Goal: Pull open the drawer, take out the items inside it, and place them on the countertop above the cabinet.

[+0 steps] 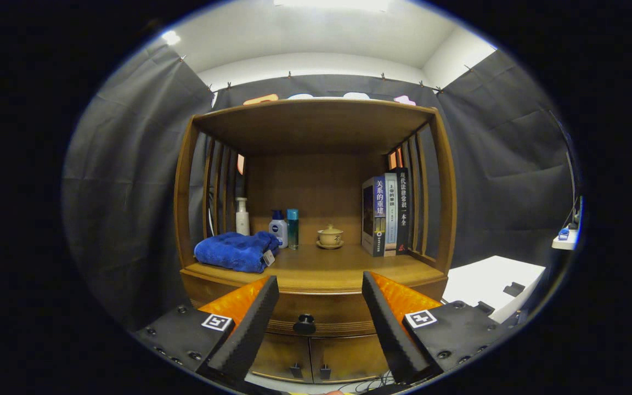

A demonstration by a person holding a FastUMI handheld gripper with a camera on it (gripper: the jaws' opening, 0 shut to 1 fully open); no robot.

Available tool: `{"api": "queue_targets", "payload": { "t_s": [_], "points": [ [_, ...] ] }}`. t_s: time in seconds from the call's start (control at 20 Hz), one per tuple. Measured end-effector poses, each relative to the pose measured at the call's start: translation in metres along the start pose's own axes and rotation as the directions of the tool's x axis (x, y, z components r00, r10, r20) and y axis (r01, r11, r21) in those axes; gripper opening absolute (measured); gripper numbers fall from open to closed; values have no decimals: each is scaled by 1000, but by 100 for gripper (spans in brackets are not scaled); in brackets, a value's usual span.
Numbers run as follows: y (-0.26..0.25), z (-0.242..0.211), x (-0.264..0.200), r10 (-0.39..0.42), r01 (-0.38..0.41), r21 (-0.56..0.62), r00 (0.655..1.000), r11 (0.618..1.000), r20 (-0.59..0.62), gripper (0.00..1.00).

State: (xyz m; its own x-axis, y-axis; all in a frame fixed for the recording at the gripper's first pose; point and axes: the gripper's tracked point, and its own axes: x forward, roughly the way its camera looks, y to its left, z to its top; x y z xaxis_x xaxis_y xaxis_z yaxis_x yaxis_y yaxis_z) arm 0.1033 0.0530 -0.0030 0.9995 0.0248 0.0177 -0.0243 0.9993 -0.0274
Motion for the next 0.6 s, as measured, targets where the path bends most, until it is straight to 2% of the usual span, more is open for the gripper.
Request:
{"api": "queue_targets", "payload": {
  "t_s": [0.3,0.6],
  "points": [
    [7,-41,40,17,-17,-32,1000,999,-25,99],
    [7,-107,64,0,-4,-35,992,999,-127,99]
  ]
}}
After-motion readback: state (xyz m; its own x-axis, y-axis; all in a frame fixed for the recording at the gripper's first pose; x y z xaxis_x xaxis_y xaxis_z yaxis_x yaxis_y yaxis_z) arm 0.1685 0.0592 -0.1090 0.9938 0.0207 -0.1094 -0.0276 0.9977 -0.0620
